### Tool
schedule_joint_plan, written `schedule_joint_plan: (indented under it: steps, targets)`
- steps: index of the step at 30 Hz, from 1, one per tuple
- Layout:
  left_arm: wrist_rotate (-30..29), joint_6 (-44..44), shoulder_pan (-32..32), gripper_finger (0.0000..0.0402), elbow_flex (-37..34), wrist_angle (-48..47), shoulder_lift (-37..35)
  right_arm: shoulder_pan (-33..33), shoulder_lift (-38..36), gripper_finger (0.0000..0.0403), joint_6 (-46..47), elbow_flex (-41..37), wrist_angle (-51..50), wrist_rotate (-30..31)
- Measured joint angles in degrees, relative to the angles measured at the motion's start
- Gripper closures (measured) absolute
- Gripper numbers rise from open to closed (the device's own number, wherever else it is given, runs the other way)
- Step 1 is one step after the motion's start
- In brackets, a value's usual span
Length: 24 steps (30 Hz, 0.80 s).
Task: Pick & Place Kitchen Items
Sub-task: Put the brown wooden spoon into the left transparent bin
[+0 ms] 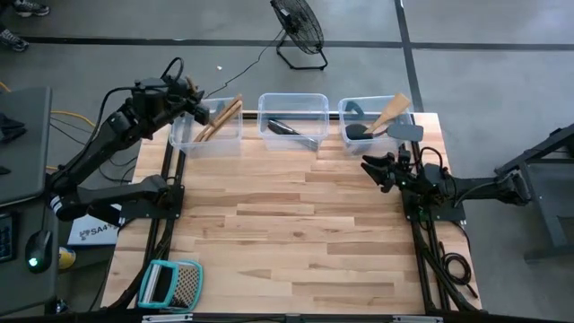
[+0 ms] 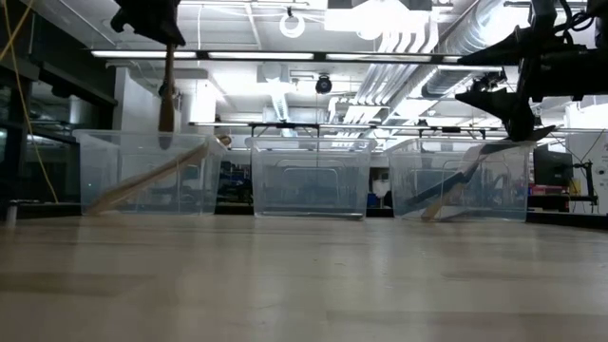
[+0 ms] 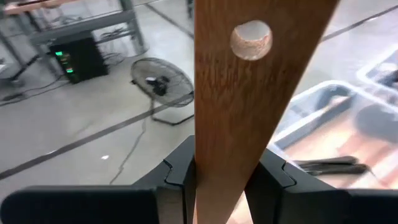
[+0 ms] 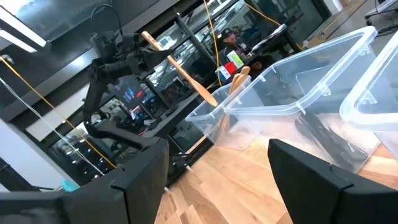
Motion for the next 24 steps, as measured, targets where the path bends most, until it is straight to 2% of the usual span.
schedule_joint_plan:
  steps: [7, 18, 24]
  targets:
    - [-5.74, -1.46, 0.01, 0.0309, 0.1, -3.52, 1.27, 0.0, 0.0, 0.0136, -1.4, -0.02, -0.04, -1.73]
    - [-6.91, -1.48, -0.03, 0.0309, 0.09, -7.4, 8.38, 0.0, 0.02, 0.0136, -7.96, -0.05, -0.04, -1.68]
    - [-9.82, -1.47, -0.03, 0.0309, 0.09, -10.29, 13.41, 0.0, 0.02, 0.0136, -9.49, -0.07, -0.06, -1.55]
